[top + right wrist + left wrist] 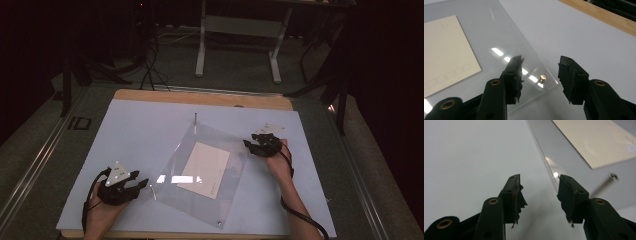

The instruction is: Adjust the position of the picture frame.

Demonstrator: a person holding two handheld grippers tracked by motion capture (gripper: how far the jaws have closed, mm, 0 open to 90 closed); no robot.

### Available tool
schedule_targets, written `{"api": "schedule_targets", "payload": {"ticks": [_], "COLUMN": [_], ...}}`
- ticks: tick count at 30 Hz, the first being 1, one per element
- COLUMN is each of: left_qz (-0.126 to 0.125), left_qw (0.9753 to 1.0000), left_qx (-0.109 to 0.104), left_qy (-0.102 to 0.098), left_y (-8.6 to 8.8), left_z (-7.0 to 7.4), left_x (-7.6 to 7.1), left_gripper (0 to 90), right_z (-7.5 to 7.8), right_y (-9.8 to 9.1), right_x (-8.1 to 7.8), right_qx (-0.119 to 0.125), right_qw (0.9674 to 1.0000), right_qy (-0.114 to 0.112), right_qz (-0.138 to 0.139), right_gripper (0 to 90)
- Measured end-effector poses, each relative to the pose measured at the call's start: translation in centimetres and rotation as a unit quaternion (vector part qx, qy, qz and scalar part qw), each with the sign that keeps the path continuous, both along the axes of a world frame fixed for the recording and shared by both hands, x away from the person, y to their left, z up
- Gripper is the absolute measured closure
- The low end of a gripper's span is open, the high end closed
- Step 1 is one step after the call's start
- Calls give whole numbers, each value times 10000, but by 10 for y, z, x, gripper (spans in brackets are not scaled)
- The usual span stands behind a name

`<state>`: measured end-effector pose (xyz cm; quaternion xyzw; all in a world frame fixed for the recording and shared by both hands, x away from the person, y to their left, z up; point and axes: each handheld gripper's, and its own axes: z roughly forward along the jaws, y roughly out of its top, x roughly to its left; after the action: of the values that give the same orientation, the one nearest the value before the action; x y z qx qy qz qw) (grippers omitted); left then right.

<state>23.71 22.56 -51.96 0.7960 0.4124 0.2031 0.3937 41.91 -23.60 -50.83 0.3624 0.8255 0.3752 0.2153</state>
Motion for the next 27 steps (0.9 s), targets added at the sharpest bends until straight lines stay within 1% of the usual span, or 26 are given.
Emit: {"api": "schedule_targets", "payload": {"ticks": [2, 4, 5, 6, 7, 8, 11, 12, 14, 17, 19, 20, 21, 22, 23, 24, 27], "left_qz": [-47, -100, -100, -198, -198, -270, -334, -322, -359, -415, -459, -540, -540, -624, -660, -673, -708], "left_qw": [10000, 9998, 9998, 9996, 9996, 9995, 9993, 9994, 9993, 9990, 9988, 9984, 9984, 9979, 9977, 9976, 9973], "left_qx": [-39, -142, -142, -139, -139, -67, -73, 7, -37, -50, -50, -83, -83, -98, -56, -15, 3], "left_qy": [22, 110, 110, 166, 166, 160, 141, 113, 138, 177, 176, 134, 134, 126, 121, 136, 182], "left_y": [1, 2, 2, 0, 0, -3, -6, -9, -8, -7, -8, -10, -10, -13, -17, -19, -26], "left_z": [-2, -5, -5, -7, -7, -8, -8, -8, -8, -9, -9, -8, -8, -8, -8, -8, -10], "left_x": [-4, -6, -6, -9, -9, -12, -13, -14, -14, -16, -18, -19, -19, -18, -17, -16, -10], "left_gripper": [552, 556, 558, 560, 560, 560, 558, 571, 576, 581, 586, 586, 591, 596, 605, 623, 686], "right_z": [0, 0, 0, 0, 0, 1, 1, 2, 2, 3, 3, 4, 4, 4, 4, 4, 3], "right_y": [2, 4, 5, 6, 6, 9, 12, 15, 18, 23, 25, 26, 26, 29, 29, 31, 36], "right_x": [1, 3, 4, 4, 4, 6, 8, 9, 12, 14, 15, 16, 16, 17, 18, 18, 21], "right_qx": [17, 70, 92, 109, 109, 96, 68, 64, 56, 42, 36, 23, 23, 11, 9, 26, 72], "right_qw": [10000, 10000, 10000, 9999, 9999, 9999, 10000, 10000, 9999, 9999, 9999, 9999, 9999, 9999, 9999, 9999, 9998], "right_qy": [6, 22, 19, 19, 19, 7, -1, -4, -2, -1, -14, -9, -9, -8, -6, 0, -16], "right_qz": [14, 20, 34, 30, 30, 43, 55, 72, 94, 109, 148, 158, 158, 167, 171, 167, 192], "right_gripper": [530, 524, 524, 524, 524, 526, 528, 530, 531, 529, 528, 528, 528, 528, 530, 532, 546]}}
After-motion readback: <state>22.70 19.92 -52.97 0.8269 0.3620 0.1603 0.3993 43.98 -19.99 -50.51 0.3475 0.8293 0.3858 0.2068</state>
